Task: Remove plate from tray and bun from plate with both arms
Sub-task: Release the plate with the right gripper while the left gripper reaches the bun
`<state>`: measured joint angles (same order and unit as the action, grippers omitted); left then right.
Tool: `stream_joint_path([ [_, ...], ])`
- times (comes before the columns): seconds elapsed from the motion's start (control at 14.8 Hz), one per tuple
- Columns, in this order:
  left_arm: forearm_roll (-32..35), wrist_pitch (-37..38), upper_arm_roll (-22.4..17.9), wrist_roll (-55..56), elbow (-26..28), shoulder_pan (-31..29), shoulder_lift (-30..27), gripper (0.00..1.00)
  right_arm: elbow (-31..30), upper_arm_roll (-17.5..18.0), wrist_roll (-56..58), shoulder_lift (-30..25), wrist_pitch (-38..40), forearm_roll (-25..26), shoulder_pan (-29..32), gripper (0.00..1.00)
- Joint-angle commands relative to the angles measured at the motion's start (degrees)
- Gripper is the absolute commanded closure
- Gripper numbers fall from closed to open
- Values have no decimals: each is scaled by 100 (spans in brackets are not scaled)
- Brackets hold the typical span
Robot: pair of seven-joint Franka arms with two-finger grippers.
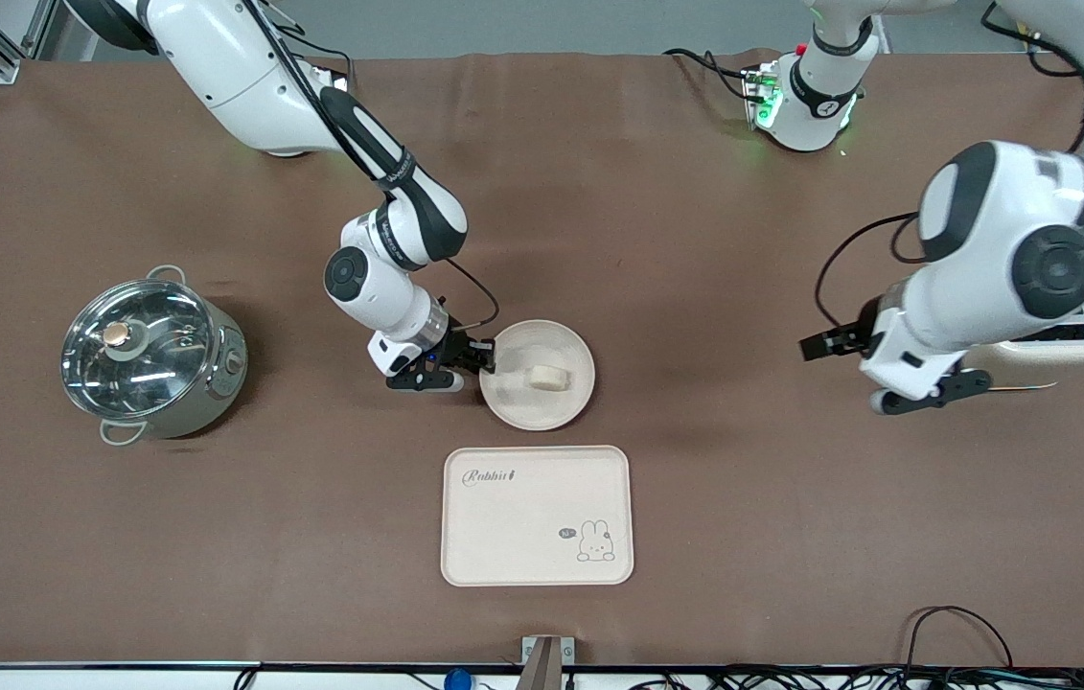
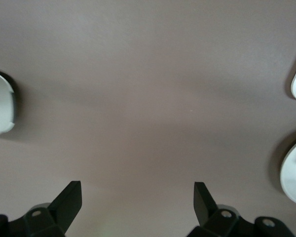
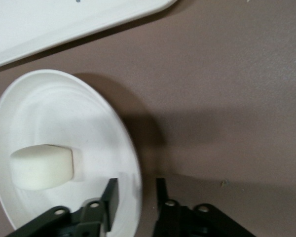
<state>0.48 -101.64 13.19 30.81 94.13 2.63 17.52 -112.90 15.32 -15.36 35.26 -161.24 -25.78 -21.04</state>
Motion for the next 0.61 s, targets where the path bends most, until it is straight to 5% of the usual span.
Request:
stream_joint_path([
  [0.0, -39, -329, -10, 714, 44, 254, 233, 0, -92, 50, -11, -71, -48, -103, 38, 0],
  [0.27, -39, -847, -10, 1821, 44, 729, 664, 0, -57, 50, 7, -404, 118, -103, 266, 0],
  [0.54, -22, -1524, -10, 3410, -35, 1379, 1086, 0, 740, -3, -11, -949, 2301, -76, 758, 0],
])
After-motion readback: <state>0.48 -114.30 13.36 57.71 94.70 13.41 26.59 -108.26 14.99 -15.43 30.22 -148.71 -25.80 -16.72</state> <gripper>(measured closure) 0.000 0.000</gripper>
